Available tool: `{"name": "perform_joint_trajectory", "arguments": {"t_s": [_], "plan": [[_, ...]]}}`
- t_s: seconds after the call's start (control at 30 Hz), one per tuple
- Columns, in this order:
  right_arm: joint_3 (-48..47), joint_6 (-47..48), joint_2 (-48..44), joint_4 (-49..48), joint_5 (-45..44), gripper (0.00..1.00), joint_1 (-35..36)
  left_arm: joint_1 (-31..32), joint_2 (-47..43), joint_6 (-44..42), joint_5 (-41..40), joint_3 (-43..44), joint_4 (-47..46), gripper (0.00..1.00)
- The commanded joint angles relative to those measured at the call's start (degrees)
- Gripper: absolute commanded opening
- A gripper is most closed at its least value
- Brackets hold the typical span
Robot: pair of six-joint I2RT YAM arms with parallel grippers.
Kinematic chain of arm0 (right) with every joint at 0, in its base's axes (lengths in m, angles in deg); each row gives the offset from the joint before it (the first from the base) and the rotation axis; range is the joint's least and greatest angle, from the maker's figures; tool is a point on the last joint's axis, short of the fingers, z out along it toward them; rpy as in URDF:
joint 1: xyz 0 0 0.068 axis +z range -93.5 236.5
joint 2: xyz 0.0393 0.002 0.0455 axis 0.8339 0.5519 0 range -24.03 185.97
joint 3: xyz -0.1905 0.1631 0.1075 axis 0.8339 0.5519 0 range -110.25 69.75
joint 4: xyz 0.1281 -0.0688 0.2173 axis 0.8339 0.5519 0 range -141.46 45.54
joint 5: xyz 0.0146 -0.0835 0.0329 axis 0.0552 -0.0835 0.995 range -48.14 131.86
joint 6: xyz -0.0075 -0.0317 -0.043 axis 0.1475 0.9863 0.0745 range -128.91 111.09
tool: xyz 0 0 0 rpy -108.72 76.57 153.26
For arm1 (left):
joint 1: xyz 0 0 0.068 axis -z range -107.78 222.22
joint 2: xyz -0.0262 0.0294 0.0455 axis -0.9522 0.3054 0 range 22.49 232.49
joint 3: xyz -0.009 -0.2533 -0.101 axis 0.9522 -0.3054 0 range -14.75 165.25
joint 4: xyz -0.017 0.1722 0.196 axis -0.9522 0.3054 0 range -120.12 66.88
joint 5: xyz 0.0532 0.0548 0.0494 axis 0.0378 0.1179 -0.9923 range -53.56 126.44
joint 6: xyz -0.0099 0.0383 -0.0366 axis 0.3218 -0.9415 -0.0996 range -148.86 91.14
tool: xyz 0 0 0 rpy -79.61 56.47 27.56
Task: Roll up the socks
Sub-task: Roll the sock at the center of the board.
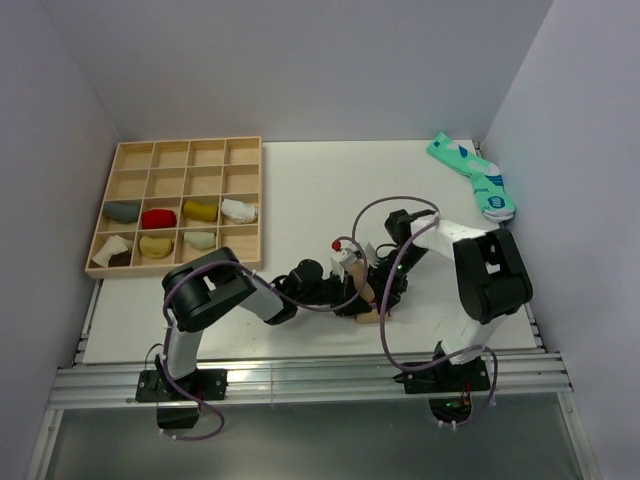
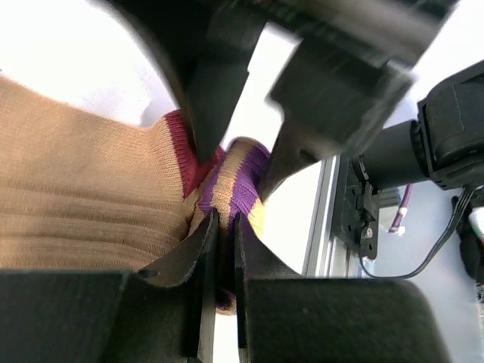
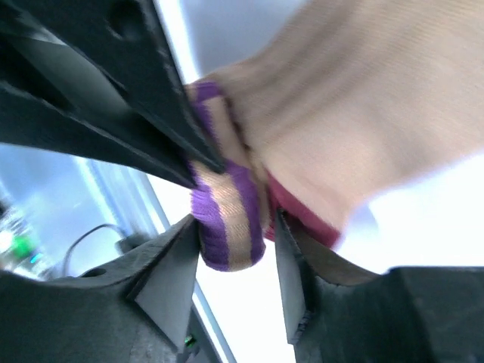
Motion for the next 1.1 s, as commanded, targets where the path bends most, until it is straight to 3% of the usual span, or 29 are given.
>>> {"name": "perform_joint_trajectory", "arguments": {"t_s": [0.0, 0.3, 0.53, 0.87, 1.07], "plan": [[2.04, -1.37, -7.25, -9.71, -2.99, 0.51, -1.15, -0.95, 2.50, 5.36, 1.06, -1.68, 3.33, 0.00], [7.84, 0.73, -19.47, -12.97, -4.49, 0.54, -4.58, -3.07, 5.92, 14.51, 4.22, -3.61, 0.87, 0.00], [13.64, 9.34, -28.96, -14.02, -3.43, 0.57, -4.67, -3.51, 8.74, 23.29, 5.98, -3.61, -2.39, 0.00], [17.69, 19.72, -36.87, -11.13, 0.61, 0.65, -3.18, -4.30, 10.50, 26.29, 7.56, 0.87, 12.02, 0.00], [20.50, 20.16, -39.25, -12.53, -0.44, 0.67, 3.06, -4.47, 9.01, 26.12, 5.64, 0.78, 17.82, 0.00]]}}
